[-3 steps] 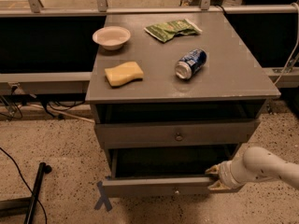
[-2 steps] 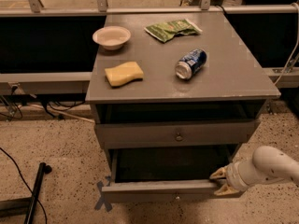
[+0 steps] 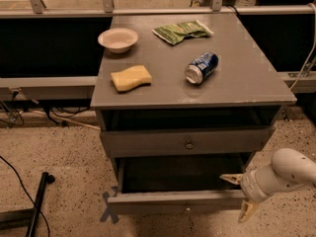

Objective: Open middle drawer

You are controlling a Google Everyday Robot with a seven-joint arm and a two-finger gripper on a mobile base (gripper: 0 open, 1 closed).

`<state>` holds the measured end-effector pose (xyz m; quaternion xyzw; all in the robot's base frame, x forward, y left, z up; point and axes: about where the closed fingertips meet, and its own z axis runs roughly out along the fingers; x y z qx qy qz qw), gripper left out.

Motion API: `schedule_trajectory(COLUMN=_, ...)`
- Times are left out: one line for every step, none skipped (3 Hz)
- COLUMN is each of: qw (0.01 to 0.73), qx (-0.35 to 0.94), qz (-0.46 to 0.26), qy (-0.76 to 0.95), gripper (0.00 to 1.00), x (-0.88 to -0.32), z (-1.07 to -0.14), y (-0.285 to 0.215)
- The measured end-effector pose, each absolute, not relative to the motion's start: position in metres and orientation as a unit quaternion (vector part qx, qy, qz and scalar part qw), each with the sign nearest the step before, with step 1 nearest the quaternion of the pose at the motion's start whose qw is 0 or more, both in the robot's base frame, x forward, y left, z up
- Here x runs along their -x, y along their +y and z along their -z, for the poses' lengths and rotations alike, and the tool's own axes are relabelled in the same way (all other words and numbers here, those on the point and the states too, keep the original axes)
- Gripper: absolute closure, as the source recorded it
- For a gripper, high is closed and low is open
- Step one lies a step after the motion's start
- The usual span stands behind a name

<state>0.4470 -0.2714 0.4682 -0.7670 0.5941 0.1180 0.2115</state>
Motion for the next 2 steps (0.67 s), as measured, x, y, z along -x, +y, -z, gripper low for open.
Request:
schedule_trajectory(qw=0.211, qx=0.767, qz=-0.120, qy=0.594, gripper=0.00, x=-0.446, z=-0.467, y=-0.271)
schedule_trajectory(qw=0.189, qx=0.769, qz=-0.130, qy=0.597, gripper=0.00, x=-0.451, z=-0.455, y=-0.263)
